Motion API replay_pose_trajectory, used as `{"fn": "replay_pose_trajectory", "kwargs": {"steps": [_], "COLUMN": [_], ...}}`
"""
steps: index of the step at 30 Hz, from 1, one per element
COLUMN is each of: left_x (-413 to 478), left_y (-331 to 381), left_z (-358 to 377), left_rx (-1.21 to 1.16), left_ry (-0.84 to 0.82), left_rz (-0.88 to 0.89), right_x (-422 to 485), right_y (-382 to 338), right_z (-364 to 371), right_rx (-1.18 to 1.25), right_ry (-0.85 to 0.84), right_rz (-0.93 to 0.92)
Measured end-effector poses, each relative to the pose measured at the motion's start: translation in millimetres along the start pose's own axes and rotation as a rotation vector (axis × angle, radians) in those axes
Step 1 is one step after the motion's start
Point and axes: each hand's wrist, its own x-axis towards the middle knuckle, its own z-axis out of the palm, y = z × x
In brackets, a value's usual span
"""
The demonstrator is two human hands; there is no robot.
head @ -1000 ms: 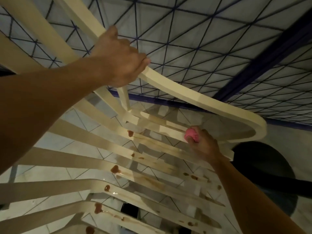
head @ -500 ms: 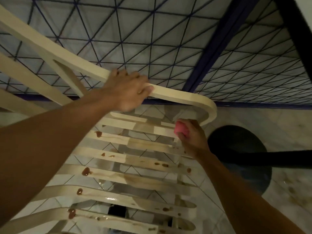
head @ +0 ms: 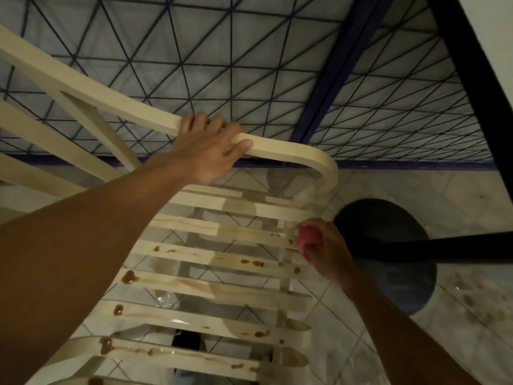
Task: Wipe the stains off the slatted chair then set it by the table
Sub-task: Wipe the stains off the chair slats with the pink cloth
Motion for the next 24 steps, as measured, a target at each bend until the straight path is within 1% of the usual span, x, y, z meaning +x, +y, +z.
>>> {"fn": "replay_pose_trajectory", "kwargs": {"steps": [4, 7, 10, 19, 24], "left_x": [1, 1, 0, 2, 1], "left_y": [0, 1, 0, 0, 1], "left_z": [0, 0, 1, 2, 1], "left_rx": [0.01, 0.021, 0.026, 0.019, 0.013], "left_ry": [-0.009, -0.008, 0.001, -0.011, 0.005], "left_rz": [-0.001, 0.0, 0.001, 0.002, 0.012], "right_x": [2, 6, 10, 7, 8], "right_y": [3, 2, -3, -9, -18], "right_z": [6, 6, 8, 21, 30], "right_rx": [-0.031, -0.066, -0.162, -0.262, -0.313], "right_ry": [-0.017, -0.02, -0.027, 0.004, -0.009], "right_rz": [0.054, 0.034, 0.031, 0.007, -0.003]}}
